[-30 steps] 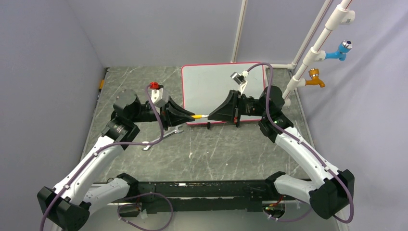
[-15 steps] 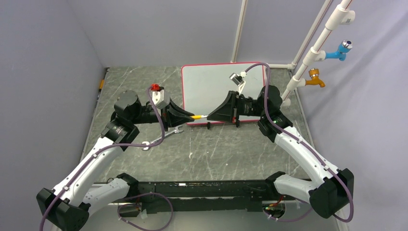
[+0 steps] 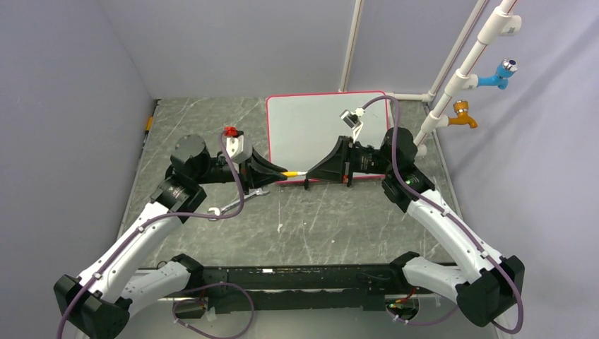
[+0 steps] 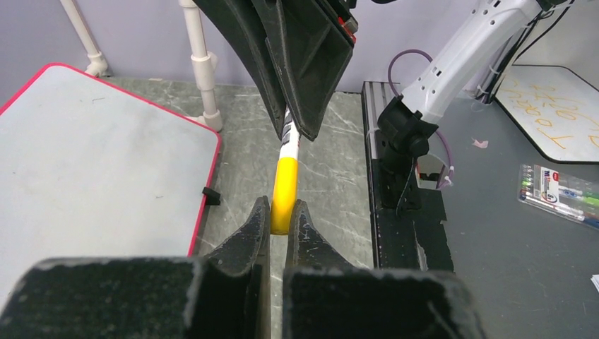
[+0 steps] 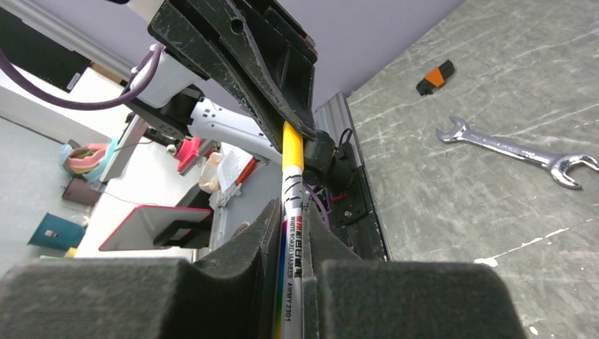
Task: Write a sentence on the whiteboard
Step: Open the pen cap from the whiteboard marker, then put down the pen cap.
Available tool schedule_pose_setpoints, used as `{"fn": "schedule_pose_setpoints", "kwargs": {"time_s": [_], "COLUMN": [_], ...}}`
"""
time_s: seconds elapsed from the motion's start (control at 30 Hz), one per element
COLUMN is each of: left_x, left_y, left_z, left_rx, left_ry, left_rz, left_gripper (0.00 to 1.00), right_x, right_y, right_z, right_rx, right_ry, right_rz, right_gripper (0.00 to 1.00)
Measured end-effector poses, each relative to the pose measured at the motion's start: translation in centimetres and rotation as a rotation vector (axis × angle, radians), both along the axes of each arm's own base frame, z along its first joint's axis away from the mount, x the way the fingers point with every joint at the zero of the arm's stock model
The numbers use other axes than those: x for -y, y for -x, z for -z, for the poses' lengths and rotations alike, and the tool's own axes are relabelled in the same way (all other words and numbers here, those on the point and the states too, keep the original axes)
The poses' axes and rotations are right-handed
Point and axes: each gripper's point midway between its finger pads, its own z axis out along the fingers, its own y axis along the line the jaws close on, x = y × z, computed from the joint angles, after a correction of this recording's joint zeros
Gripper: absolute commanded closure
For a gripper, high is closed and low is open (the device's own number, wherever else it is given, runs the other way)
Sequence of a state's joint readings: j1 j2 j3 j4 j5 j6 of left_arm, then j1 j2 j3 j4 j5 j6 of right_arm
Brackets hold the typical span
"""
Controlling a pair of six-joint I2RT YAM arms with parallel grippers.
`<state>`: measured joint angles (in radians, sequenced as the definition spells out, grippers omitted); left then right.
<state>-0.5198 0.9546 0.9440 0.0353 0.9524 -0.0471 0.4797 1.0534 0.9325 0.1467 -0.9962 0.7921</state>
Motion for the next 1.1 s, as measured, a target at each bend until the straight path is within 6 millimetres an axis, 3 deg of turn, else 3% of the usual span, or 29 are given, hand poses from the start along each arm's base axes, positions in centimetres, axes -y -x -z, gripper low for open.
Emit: {"fn": "schedule_pose_setpoints", "kwargs": {"time_s": [0.3, 0.4, 0.57, 0.83, 0.97, 1.1], "left_x": [0.0, -1.0, -1.7, -2.2, -2.7, -3.6], "left_y": [0.1, -0.7, -1.5, -2.3, -3.5, -4.9], "left_z": [0.1, -0.3, -0.6, -0.5, 0.6, 2.3], "left_rx": [-0.012, -0.01, -0.003, -0.008, -0.052, -0.131], "left_ry": [0.027, 0.037, 0.045, 0.041, 0.007, -0.041], "left_rz": [0.012, -0.04, -0.088, -0.137, -0.223, -0.342], "left_gripper": [1.0, 1.0, 1.0, 1.0, 1.0, 1.0], "right_x": [0.4, 1.5, 2.1, 2.6, 3.0, 3.6], "right_y": [0.3, -0.2, 0.8, 1.0, -0.1, -2.1], "right_z": [0.0, -0.6, -1.3, 0.0, 0.2, -1.2], "right_rx": [0.003, 0.019, 0.047, 0.027, -0.015, -0.054], "right_ry": [0.009, 0.004, -0.006, 0.046, 0.086, 0.109], "right_rz": [0.019, 0.065, 0.062, 0.085, 0.169, 0.304], "right_gripper": [1.0, 1.0, 1.0, 1.0, 1.0, 1.0]}}
